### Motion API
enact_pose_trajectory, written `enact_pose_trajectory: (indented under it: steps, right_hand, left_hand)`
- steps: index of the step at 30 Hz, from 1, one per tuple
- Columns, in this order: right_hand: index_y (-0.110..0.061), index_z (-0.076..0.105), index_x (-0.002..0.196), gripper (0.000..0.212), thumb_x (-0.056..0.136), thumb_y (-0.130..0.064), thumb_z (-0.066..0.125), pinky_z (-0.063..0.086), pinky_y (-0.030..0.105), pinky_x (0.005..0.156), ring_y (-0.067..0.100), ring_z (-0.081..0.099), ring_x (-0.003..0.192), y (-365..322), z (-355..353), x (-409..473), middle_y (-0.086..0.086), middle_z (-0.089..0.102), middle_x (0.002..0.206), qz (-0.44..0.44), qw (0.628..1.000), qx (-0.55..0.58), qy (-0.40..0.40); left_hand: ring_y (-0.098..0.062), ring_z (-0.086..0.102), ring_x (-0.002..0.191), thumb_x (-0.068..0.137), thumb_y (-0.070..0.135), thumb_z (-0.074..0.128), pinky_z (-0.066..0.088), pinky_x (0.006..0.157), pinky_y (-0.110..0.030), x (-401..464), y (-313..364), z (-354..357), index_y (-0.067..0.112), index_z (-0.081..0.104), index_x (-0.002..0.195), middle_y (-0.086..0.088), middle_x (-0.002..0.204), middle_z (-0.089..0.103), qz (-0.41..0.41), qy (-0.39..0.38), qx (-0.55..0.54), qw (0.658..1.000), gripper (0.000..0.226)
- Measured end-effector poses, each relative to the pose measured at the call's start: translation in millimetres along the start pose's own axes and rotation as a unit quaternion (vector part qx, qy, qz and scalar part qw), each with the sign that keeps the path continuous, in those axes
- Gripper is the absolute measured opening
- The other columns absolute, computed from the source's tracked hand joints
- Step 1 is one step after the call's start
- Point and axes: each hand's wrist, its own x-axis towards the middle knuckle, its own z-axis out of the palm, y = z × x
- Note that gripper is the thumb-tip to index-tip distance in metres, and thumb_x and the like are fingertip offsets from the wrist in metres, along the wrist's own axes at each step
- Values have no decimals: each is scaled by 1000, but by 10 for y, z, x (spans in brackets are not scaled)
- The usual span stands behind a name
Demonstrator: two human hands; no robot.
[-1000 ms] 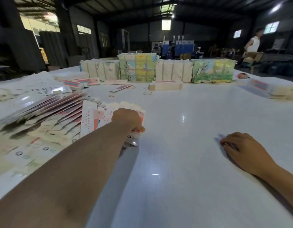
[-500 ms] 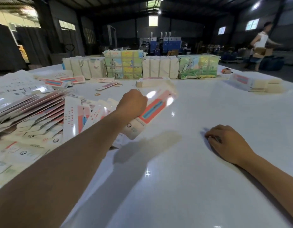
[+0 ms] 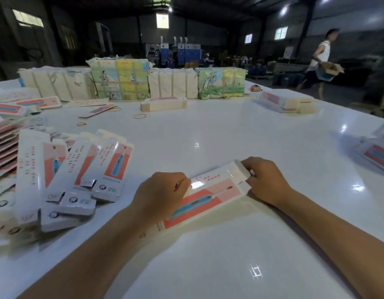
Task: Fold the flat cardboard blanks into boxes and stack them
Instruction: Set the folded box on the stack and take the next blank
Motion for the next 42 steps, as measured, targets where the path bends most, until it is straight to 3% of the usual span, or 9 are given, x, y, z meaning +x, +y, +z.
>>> enact_pose_trajectory:
  steps: [3,6,10,14,20,26,31,36,42]
  right_hand:
    - [-17,69,78,33,98,-27,44,39,19,46,12,51,50,-104,-70,-9,-5,62,61,88,961,256,53]
    - [-16,70,89,27,96,-26,47,31,21,36,19,43,44,-161,-91,-41,12,62,64,120,899,412,-85]
    - [-17,70,91,25,89,-2,50,27,19,34,21,39,36,-143,-62,-42,20,66,69,131,891,428,-79]
    - [-10,68,86,19,89,-3,51,27,21,34,21,38,36,-108,-90,-41,19,67,65,155,882,445,-27]
    - [-12,71,87,23,96,-22,51,33,22,37,20,44,39,-140,-96,-56,14,62,61,152,882,447,8]
    - [-23,67,85,10,91,-20,59,40,18,45,6,50,48,-221,-150,-118,-10,62,67,115,901,375,186]
    - [-30,67,87,17,91,-15,60,48,28,59,11,56,63,-418,-46,-201,-7,59,92,23,949,292,118]
    - [-22,68,77,21,92,-10,58,46,21,50,9,55,51,-472,-65,-215,1,61,78,30,938,323,121]
    - [-39,37,129,45,96,-11,51,42,13,48,-1,53,52,-411,-15,-159,-6,59,77,105,922,371,46]
  left_hand:
    - [-14,63,65,98,38,36,52,59,-20,12,-33,1,17,51,77,4,96,68,14,19,-6,1000,33]
    - [-13,62,63,95,46,29,51,57,-17,8,0,-16,16,53,78,6,98,68,20,35,3,999,42]
    - [-9,59,76,74,72,21,51,61,-21,-1,99,-57,26,57,103,11,100,62,8,17,44,999,65]
    - [-7,50,96,52,92,24,40,69,-19,-31,173,-11,34,28,133,16,121,46,40,-57,144,987,100]
    - [-5,50,87,64,77,56,37,59,-14,14,173,-33,38,37,115,20,105,48,-12,-29,14,999,67]
    - [6,50,63,50,79,46,36,49,-10,8,88,-220,46,32,100,31,85,42,-58,-4,-92,994,61]
    - [-5,57,71,47,82,42,46,56,-17,-19,150,-165,40,34,97,23,95,47,-67,-14,-45,997,65]
    - [-9,58,81,49,79,43,51,66,-22,-39,192,-157,39,34,102,21,101,46,-64,-27,-36,997,67]
    - [-9,54,79,59,80,51,44,60,-20,-59,251,-125,40,31,100,20,99,48,-59,-29,44,997,61]
